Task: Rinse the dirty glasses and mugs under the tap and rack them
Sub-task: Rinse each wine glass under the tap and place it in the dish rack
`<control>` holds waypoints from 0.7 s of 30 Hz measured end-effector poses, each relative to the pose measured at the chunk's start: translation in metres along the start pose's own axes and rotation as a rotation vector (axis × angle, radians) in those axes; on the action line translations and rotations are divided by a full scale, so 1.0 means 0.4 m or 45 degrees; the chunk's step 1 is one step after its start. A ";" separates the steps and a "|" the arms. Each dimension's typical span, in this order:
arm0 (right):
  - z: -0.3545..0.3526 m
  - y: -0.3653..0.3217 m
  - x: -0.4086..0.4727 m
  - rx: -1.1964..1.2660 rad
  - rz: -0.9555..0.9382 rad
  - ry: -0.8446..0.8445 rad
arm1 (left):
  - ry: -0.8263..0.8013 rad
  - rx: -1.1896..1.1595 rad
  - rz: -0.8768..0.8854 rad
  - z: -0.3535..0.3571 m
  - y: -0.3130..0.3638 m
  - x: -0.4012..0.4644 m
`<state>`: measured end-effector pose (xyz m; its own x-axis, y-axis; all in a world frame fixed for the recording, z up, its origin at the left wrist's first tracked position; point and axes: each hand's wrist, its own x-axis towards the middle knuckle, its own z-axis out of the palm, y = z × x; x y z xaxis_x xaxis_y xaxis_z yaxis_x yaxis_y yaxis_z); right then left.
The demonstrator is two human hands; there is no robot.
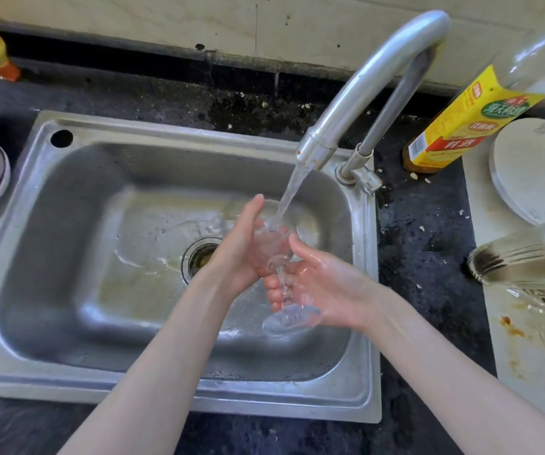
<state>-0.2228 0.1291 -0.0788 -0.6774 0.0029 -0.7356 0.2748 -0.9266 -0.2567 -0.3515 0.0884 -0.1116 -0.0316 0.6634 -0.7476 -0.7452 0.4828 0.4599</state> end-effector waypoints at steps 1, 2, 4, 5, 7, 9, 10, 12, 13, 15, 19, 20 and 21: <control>0.002 -0.006 -0.012 -0.067 -0.014 0.008 | 0.067 -0.083 -0.015 0.001 0.004 0.002; 0.004 -0.013 -0.023 -0.118 -0.030 0.019 | 0.126 -0.172 -0.012 0.000 0.010 0.006; 0.010 -0.029 -0.036 -0.158 -0.082 0.064 | 0.214 -0.365 -0.014 -0.005 0.022 0.010; 0.014 -0.035 -0.036 -0.162 -0.118 0.095 | 0.244 -0.432 -0.022 -0.008 0.025 0.012; 0.019 -0.045 -0.026 -0.174 -0.213 0.189 | 0.325 -0.602 -0.040 -0.023 0.027 0.019; 0.023 -0.049 -0.008 -0.134 -0.294 0.269 | 0.401 -0.822 -0.043 -0.051 0.022 0.031; 0.023 -0.049 0.001 -0.090 -0.313 0.275 | 0.418 -0.896 -0.054 -0.067 0.017 0.036; 0.023 -0.043 0.015 -0.020 -0.331 0.226 | 0.469 -0.956 -0.083 -0.092 0.011 0.041; 0.023 -0.038 0.021 0.004 -0.339 0.192 | 0.478 -0.953 -0.086 -0.100 0.009 0.043; 0.023 -0.028 0.030 0.046 -0.348 0.137 | 0.513 -0.960 -0.080 -0.106 0.006 0.041; 0.023 -0.019 0.035 -0.028 -0.391 0.041 | 0.558 -0.965 -0.063 -0.117 0.004 0.045; 0.022 -0.017 0.035 -0.032 -0.387 0.023 | 0.562 -0.956 -0.062 -0.116 0.002 0.043; 0.023 -0.016 0.036 -0.035 -0.384 0.011 | 0.560 -0.951 -0.065 -0.115 -0.001 0.041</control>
<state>-0.2405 0.1317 -0.0819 -0.7255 0.2799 -0.6288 0.0806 -0.8727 -0.4815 -0.3823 0.0727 -0.1461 -0.1259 0.2958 -0.9469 -0.9901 -0.0979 0.1010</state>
